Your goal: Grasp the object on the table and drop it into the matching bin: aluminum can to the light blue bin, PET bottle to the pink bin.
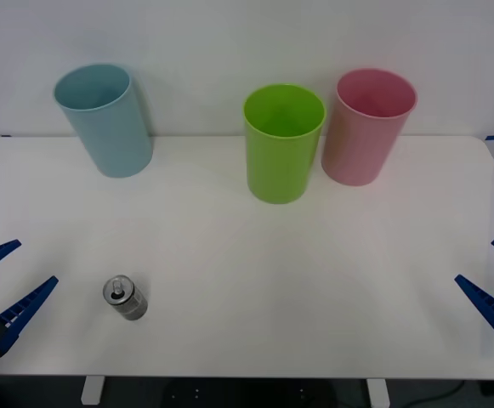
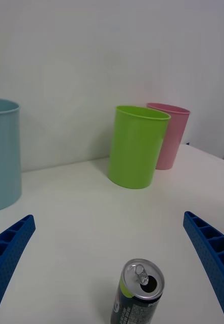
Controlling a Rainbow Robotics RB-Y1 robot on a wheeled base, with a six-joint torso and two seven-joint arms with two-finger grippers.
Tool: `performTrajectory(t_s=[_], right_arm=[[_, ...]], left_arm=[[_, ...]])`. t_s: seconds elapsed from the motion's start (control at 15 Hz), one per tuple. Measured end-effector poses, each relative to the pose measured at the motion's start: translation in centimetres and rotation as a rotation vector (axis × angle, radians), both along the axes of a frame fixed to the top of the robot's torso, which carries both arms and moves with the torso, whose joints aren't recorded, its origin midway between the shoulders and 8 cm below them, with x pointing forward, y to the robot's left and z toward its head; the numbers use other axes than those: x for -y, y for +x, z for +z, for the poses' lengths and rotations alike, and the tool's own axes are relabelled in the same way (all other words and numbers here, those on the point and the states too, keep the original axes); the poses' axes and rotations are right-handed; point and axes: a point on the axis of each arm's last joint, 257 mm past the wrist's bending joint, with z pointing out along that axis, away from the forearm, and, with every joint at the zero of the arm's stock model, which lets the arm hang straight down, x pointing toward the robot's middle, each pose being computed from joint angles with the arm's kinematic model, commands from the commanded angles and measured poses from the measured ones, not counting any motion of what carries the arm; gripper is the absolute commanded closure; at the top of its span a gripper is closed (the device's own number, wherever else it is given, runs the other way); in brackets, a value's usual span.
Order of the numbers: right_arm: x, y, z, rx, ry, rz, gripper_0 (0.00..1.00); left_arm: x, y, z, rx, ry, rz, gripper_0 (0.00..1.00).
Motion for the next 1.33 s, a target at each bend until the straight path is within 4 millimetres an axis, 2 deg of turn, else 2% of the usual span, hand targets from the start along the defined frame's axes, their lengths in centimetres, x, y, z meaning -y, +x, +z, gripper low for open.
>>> performTrajectory(t_s=[0.6, 0.87, 1.33], right_arm=[[0.0, 0.0, 0.0, 0.000, 0.000, 0.000, 0.00], [0.0, 0.0, 0.0, 0.000, 0.000, 0.000, 0.00], [0.0, 0.0, 0.0, 0.000, 0.000, 0.000, 0.00]], left_arm=[[0.2, -0.1, 0.1, 0.008, -0.065, 0.013, 0.00], [-0.6, -1.2, -1.1, -0.023, -0.028, 0.026, 0.00], [-1.7, -2.8, -4.3, -0.083, 0.115, 0.036, 0.00]])
